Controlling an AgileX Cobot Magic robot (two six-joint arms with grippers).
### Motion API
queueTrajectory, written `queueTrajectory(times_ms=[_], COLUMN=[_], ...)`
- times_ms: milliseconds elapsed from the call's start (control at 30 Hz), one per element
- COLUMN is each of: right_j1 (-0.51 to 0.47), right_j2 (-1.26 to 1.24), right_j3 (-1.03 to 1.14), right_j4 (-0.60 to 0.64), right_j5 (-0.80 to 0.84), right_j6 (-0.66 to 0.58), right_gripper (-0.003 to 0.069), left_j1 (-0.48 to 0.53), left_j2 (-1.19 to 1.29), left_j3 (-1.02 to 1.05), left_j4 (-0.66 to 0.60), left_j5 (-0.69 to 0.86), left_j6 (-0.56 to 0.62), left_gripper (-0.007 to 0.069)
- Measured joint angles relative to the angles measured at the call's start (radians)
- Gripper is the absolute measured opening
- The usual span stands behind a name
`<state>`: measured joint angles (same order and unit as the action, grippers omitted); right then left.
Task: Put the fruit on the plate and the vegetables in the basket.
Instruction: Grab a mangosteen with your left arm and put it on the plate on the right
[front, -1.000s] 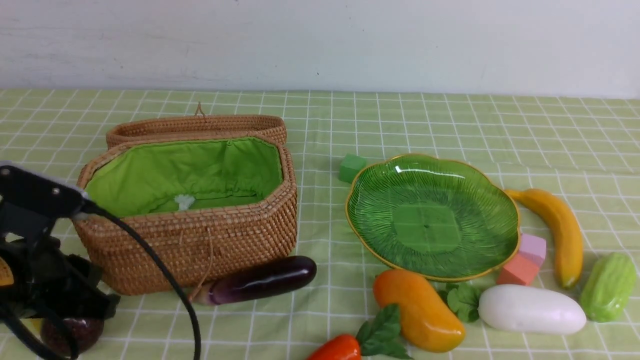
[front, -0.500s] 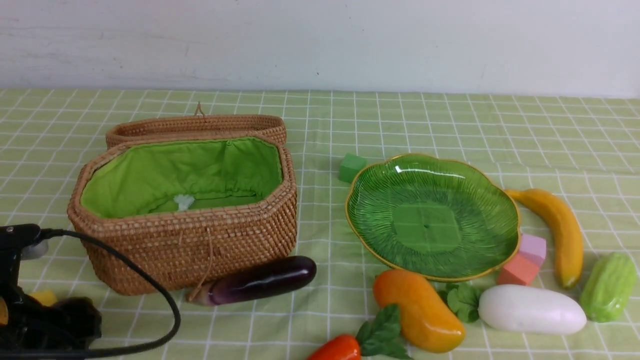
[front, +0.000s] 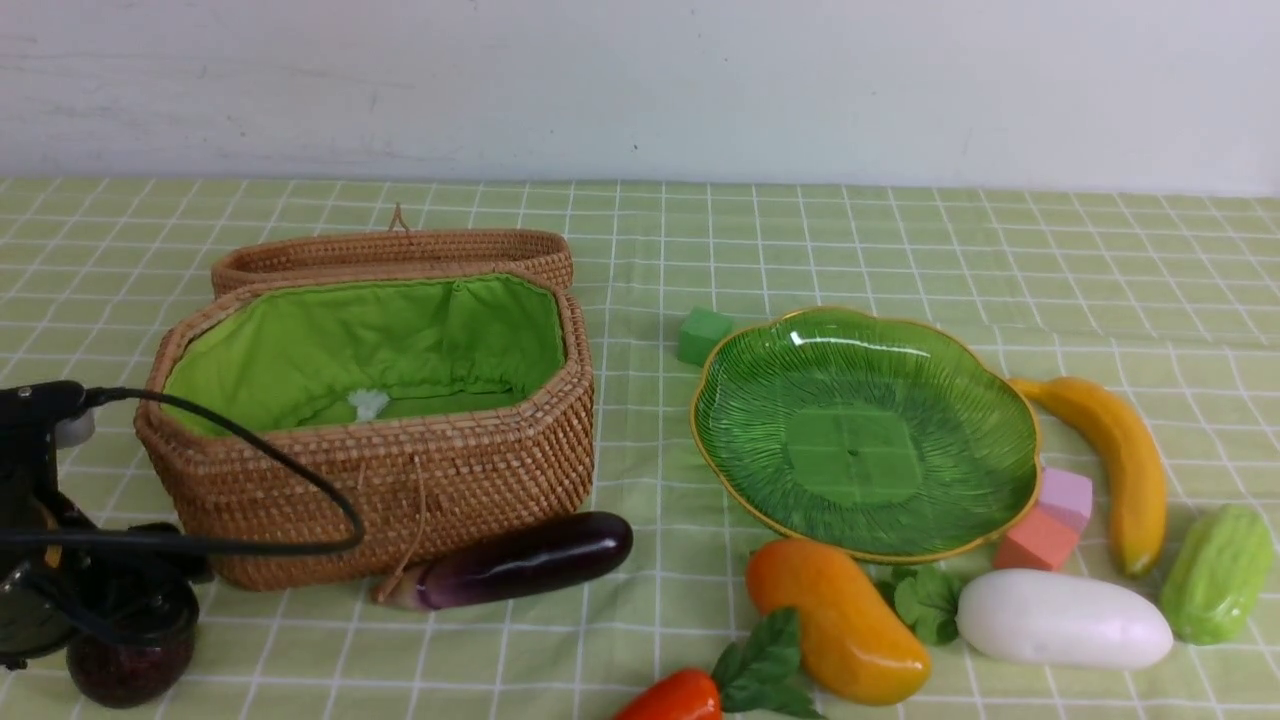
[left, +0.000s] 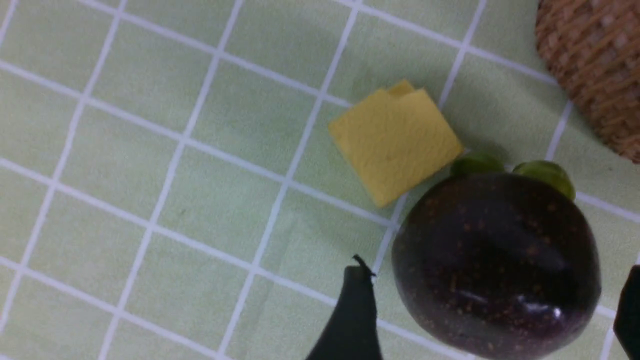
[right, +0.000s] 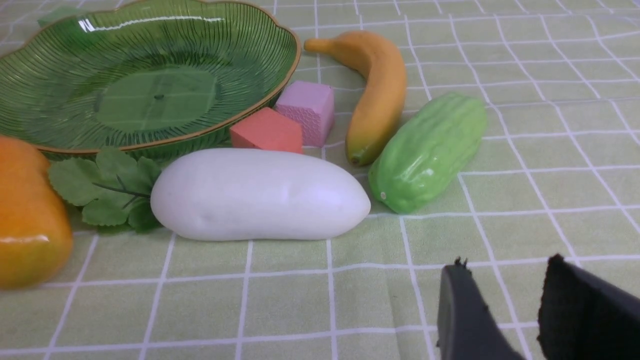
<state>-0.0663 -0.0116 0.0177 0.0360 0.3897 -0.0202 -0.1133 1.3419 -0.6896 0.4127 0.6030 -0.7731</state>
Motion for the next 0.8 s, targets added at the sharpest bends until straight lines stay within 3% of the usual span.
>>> queueTrajectory(times_ms=[167,400,800], right_j1=[0.000,0.000,0.000], right_j2=[0.000,0.000,0.000], right_j3=[0.000,0.000,0.000], right_j4=[0.000,0.000,-0.004], right_j5=[0.000,0.000,0.000], right_j6=[0.000,0.000,0.000], right_gripper=[0.0241,0.0241,0.0241], left_j1=[0.000,0.000,0.078], left_j2=[0.000,0.001,0.130], left_j3=[-0.037,-0.055,-0.120], left_j4=[-0.058,-0.191,-0.206], left_j5=[0.075,0.099,0.071], left_j6=[0.133,0.447,0.576], left_gripper=[0.0632,0.0627,0.0625])
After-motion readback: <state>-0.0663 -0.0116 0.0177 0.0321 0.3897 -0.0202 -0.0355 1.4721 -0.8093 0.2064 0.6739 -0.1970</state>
